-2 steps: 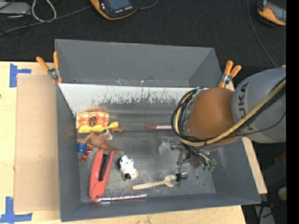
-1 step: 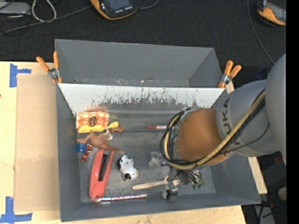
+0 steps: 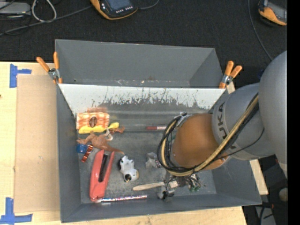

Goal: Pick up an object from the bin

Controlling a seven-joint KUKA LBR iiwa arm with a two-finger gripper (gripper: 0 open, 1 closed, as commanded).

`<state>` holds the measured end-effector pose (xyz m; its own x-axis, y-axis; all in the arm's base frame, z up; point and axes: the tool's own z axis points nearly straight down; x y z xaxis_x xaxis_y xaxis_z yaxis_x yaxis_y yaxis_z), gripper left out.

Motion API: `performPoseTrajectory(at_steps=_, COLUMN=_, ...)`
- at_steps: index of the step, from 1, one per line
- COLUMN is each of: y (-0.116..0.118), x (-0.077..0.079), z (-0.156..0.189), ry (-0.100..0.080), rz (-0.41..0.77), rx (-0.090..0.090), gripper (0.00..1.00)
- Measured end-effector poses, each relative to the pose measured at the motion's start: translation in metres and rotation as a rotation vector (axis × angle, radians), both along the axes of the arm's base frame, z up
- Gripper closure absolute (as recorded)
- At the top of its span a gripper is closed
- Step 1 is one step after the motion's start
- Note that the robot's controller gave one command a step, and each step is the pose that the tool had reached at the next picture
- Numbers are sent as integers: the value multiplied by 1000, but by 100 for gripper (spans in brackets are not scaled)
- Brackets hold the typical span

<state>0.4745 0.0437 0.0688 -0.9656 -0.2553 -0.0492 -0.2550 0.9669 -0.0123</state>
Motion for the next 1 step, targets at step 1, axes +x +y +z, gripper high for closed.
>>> performPoseTrajectory(at_steps=1, y=3, x=-3, z=1, ry=10, rz=222, rx=-10, gripper=100)
